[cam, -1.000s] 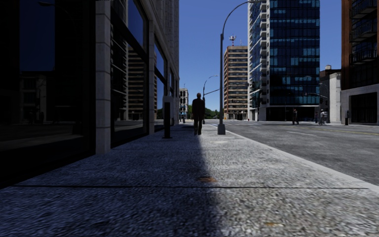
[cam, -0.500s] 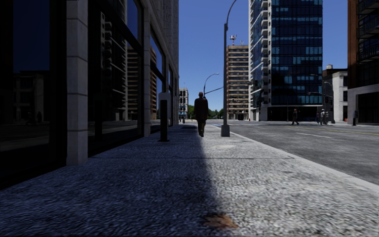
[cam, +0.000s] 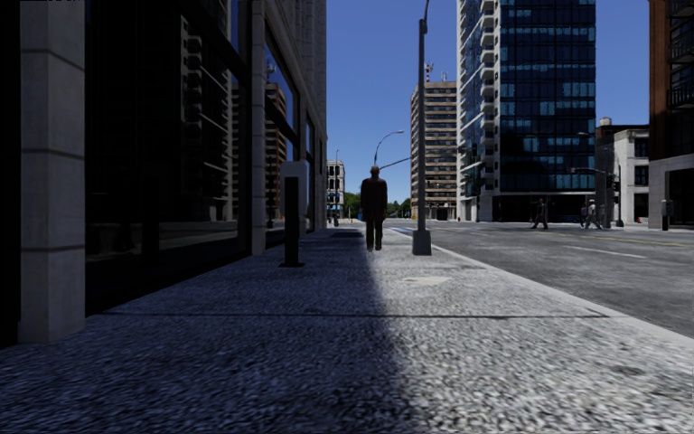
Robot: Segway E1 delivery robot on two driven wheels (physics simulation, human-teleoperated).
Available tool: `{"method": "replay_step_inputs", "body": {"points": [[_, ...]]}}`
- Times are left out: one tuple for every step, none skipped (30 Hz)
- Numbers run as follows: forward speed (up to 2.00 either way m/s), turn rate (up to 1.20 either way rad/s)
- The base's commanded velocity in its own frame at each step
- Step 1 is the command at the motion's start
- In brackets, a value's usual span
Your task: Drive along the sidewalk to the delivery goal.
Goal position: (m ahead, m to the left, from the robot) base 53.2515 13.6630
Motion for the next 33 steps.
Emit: {"method": "replay_step_inputs", "body": {"points": [[2.0, 0.0], [2.0, 0.0], [2.0, 0.0], [2.0, 0.0], [2.0, 0.0], [2.0, 0.0], [2.0, 0.0], [2.0, 0.0], [2.0, 0.0], [2.0, 0.0], [2.0, 0.0], [2.0, 0.0], [2.0, 0.0], [2.0, 0.0], [2.0, 0.0], [2.0, 0.0], [2.0, 0.0], [2.0, 0.0], [2.0, 0.0], [2.0, 0.0], [2.0, 0.0], [2.0, 0.0], [2.0, 0.0], [2.0, 0.0], [2.0, 0.0], [2.0, 0.0], [2.0, 0.0], [2.0, 0.0], [2.0, 0.0], [2.0, 0.0], [2.0, 0.0], [2.0, 0.0], [2.0, 0.0]]}}
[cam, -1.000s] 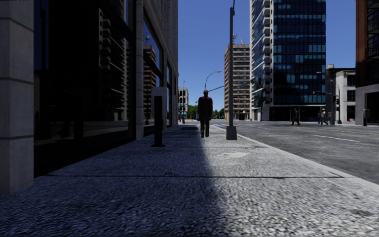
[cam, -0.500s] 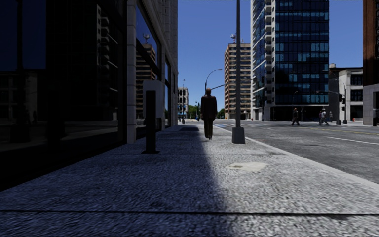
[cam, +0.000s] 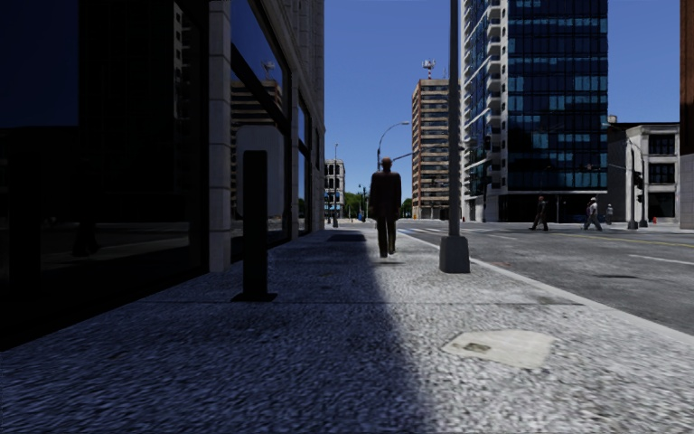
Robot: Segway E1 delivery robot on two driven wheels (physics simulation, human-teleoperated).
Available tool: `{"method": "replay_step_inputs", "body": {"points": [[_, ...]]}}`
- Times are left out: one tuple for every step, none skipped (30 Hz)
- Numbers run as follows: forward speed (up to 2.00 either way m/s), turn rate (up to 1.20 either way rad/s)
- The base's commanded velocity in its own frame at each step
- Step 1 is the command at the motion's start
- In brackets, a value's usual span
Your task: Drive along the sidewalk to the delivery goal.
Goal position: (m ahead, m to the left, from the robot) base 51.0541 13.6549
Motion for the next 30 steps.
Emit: {"method": "replay_step_inputs", "body": {"points": [[2.0, 0.0], [2.0, 0.0], [2.0, 0.0], [2.0, 0.0], [2.0, 0.0], [2.0, 0.0], [2.0, 0.0], [2.0, 0.0], [2.0, 0.0], [2.0, 0.0], [2.0, 0.0], [2.0, 0.0], [2.0, 0.0], [2.0, 0.0], [2.0, 0.0], [2.0, 0.0], [2.0, 0.0], [2.0, 0.0], [2.0, 0.0], [2.0, 0.0], [2.0, 0.0], [2.0, 0.0], [2.0, 0.0], [2.0, 0.0], [2.0, 0.0], [2.0, 0.0], [2.0, 0.0], [2.0, 0.0], [2.0, 0.0], [2.0, 0.0]]}}
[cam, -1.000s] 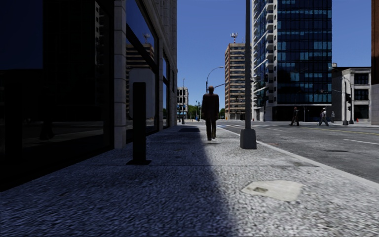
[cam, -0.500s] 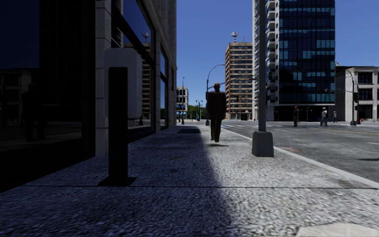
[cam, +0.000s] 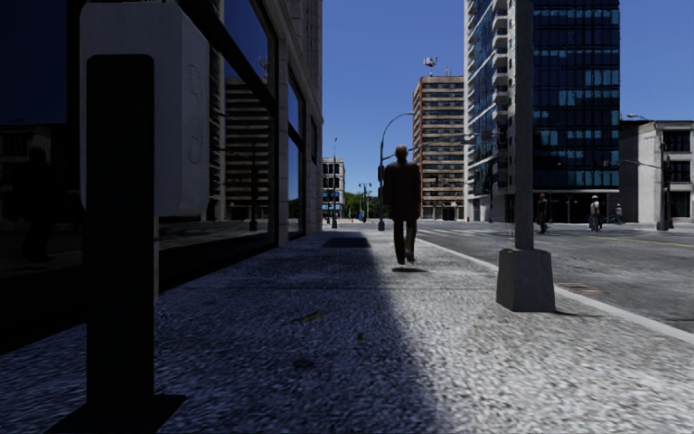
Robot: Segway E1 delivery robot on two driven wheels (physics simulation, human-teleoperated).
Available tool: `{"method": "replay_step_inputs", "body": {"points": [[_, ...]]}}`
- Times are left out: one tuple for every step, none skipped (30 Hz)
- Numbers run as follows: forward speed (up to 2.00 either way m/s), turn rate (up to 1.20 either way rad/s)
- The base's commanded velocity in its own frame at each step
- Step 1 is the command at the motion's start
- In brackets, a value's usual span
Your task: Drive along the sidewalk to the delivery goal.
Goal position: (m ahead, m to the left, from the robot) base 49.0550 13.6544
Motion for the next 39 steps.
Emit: {"method": "replay_step_inputs", "body": {"points": [[2.0, 0.0], [2.0, 0.0], [2.0, 0.0], [2.0, 0.0], [2.0, 0.0], [2.0, 0.05], [2.0, 0.11], [2.0, 0.11], [2.0, 0.13], [2.0, 0.13], [2.0, 0.13], [2.0, 0.13], [2.0, 0.07], [2.0, 0.0], [2.0, 0.0], [2.0, 0.0], [2.0, 0.0], [2.0, 0.0], [2.0, 0.0], [2.0, 0.0], [2.0, 0.0], [2.0, 0.0], [2.0, 0.1], [2.0, 0.14], [2.0, 0.17], [2.0, 0.19], [2.0, 0.19], [2.0, 0.22], [2.0, 0.23], [2.0, 0.23], [2.0, 0.23], [2.0, 0.24], [2.0, 0.24], [2.0, 0.24], [2.0, 0.24], [2.0, 0.24], [2.0, 0.24], [2.0, 0.24], [2.0, 0.24]]}}
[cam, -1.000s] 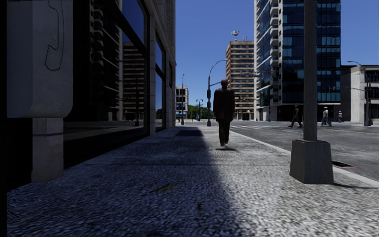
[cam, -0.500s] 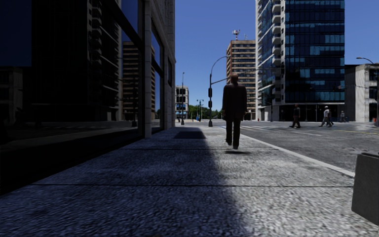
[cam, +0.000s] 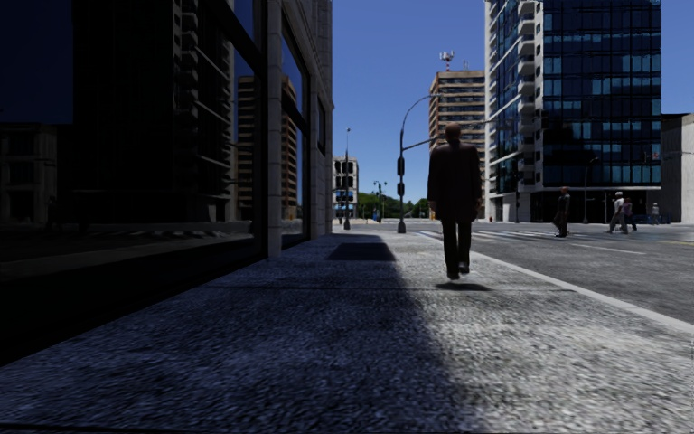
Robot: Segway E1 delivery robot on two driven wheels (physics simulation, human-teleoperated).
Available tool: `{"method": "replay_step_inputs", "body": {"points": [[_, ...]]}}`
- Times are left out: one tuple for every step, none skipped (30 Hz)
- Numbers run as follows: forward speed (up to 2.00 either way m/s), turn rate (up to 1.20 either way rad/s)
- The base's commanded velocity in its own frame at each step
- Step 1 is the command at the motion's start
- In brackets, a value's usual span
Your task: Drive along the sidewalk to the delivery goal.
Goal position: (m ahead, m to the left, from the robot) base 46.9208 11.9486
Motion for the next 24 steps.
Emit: {"method": "replay_step_inputs", "body": {"points": [[2.0, 0.21], [2.0, 0.14], [2.0, 0.1], [2.0, 0.1], [2.0, 0.1], [2.0, 0.1], [2.0, 0.1], [2.0, 0.12], [2.0, 0.19], [2.0, 0.27], [2.0, 0.29], [2.0, 0.3], [2.0, 0.3], [2.0, 0.3], [2.0, 0.3], [2.0, 0.3], [2.0, 0.3], [2.0, 0.3], [2.0, 0.3], [2.0, 0.3], [2.0, 0.3], [2.0, 0.3], [2.0, 0.26], [2.0, 0.17]]}}
